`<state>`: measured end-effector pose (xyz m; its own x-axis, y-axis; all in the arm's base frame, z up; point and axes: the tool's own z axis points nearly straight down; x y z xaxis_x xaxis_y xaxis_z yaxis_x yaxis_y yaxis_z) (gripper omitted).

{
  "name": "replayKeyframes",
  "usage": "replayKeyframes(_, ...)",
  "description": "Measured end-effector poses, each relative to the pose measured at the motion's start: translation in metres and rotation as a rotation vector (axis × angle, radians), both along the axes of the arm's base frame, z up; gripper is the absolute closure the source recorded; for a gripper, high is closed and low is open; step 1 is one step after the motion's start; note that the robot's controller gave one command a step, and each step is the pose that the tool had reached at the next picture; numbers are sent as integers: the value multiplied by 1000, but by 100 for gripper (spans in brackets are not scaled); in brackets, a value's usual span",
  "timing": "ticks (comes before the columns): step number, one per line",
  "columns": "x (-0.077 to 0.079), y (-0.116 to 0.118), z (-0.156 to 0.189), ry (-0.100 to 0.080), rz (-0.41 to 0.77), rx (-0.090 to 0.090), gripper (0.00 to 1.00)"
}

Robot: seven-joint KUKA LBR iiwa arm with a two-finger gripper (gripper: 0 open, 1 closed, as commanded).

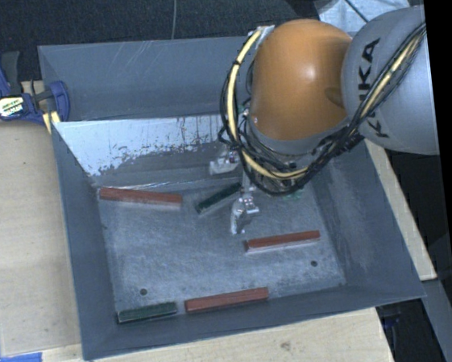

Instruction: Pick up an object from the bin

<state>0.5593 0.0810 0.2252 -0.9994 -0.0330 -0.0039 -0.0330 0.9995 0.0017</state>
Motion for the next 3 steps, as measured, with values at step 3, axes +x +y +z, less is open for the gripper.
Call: replayKeyframes(3, 39, -19, -68, 9, -37, -2, 0)
